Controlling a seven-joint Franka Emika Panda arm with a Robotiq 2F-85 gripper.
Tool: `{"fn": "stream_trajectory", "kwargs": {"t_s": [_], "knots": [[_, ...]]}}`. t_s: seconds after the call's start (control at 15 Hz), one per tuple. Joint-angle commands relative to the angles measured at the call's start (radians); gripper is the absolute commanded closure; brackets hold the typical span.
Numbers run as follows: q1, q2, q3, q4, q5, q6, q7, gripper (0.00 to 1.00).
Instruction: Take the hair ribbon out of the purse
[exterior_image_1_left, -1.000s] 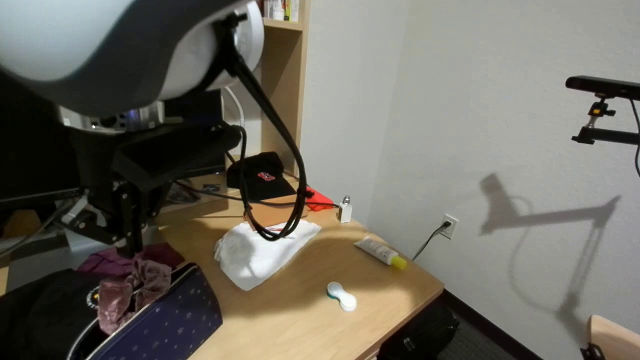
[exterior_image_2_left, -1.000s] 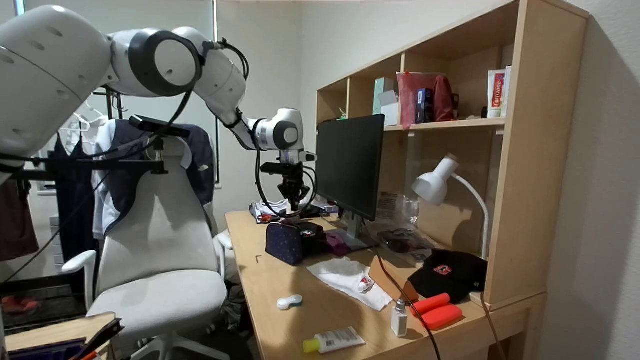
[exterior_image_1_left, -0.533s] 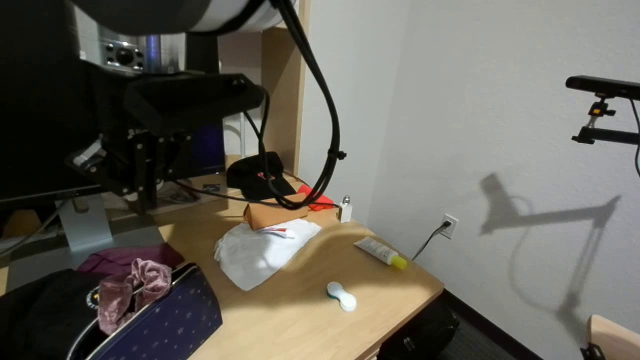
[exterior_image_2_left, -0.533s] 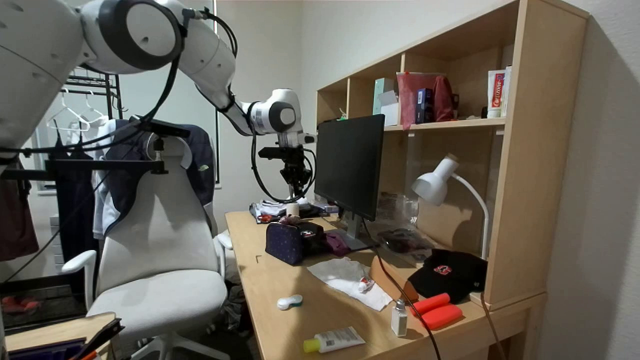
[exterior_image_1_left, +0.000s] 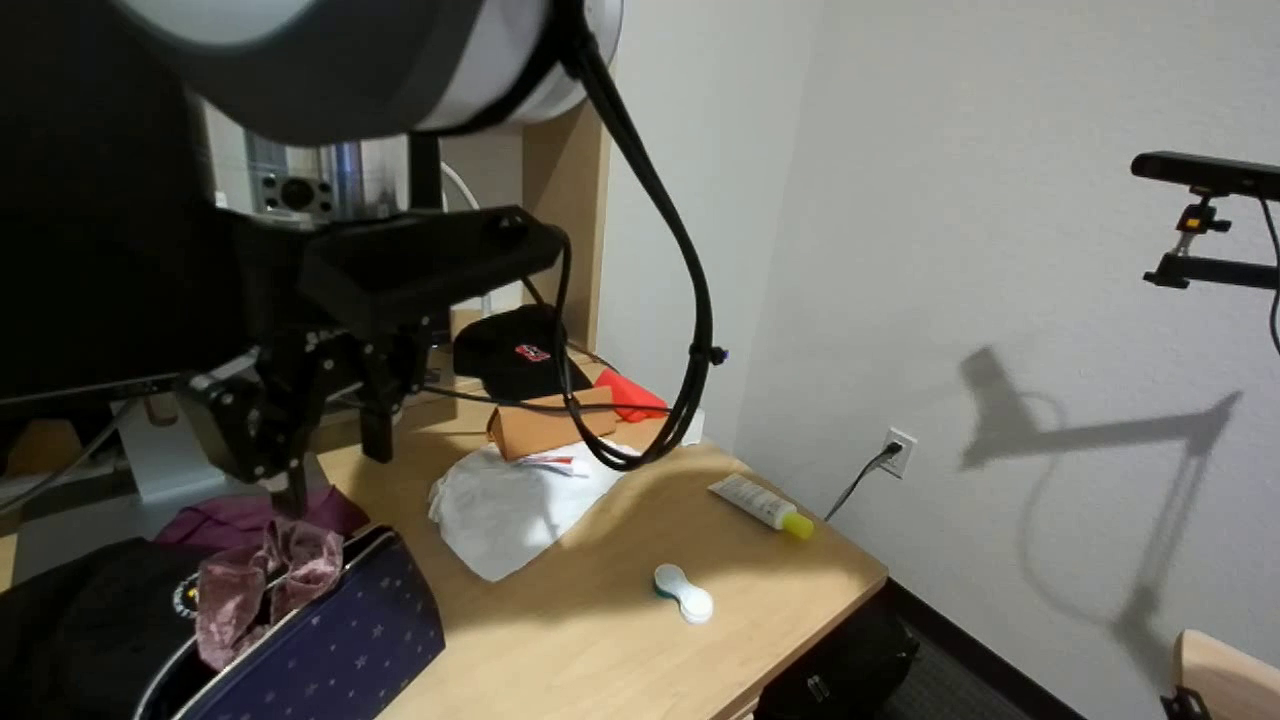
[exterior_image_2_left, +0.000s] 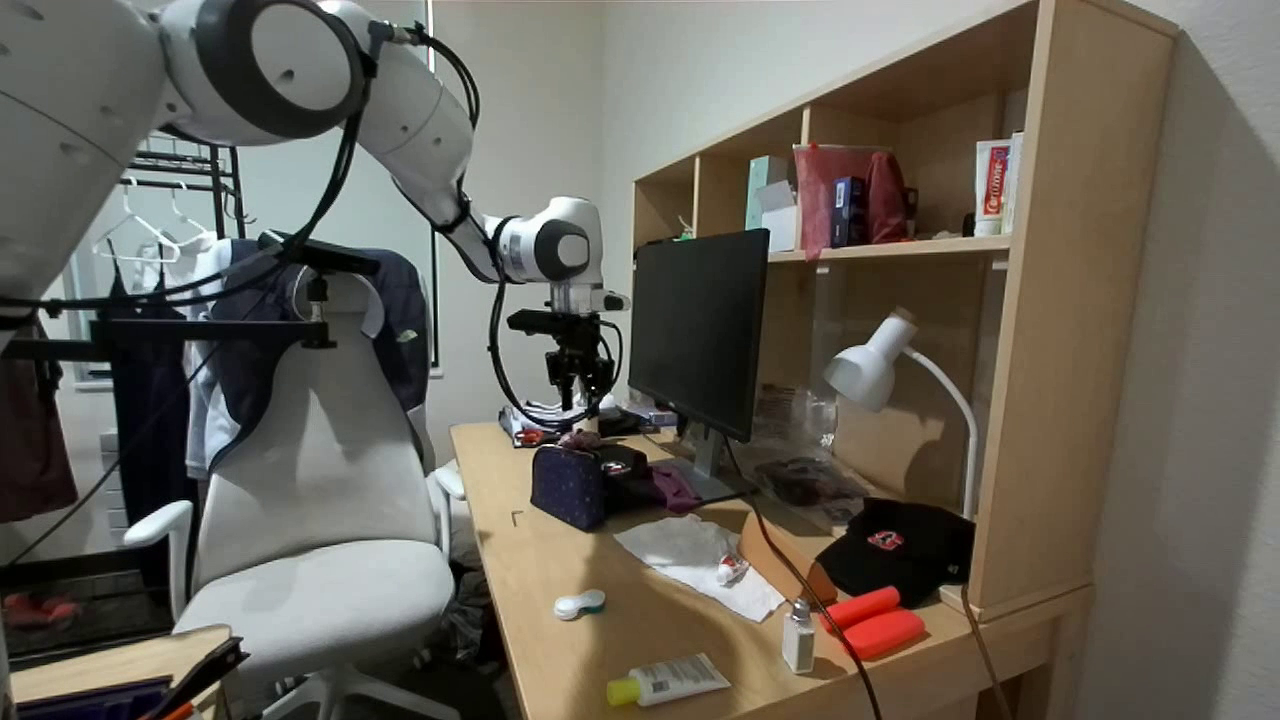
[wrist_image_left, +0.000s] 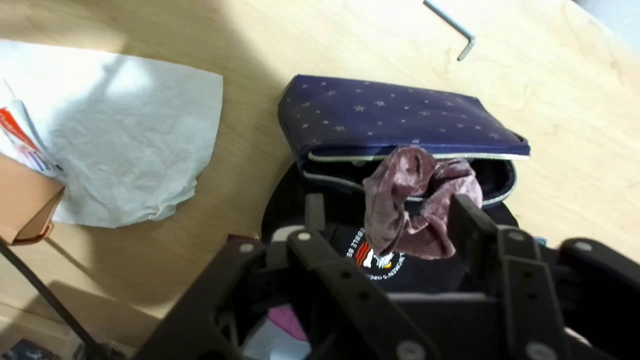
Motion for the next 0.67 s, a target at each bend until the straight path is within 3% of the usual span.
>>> {"fn": "stream_trajectory", "kwargs": {"t_s": [0.0, 0.13, 0.6], "knots": [[-0.033, 0.04, 0.032, 0.027, 0.046, -0.044, -0.055, 0.04], [-0.039, 0.066, 0.037, 0.043, 0.056, -0.058, -0.075, 0.0], [-0.045, 0.15, 0.044, 0.118, 0.054, -0.071, -0.153, 0.0]]}}
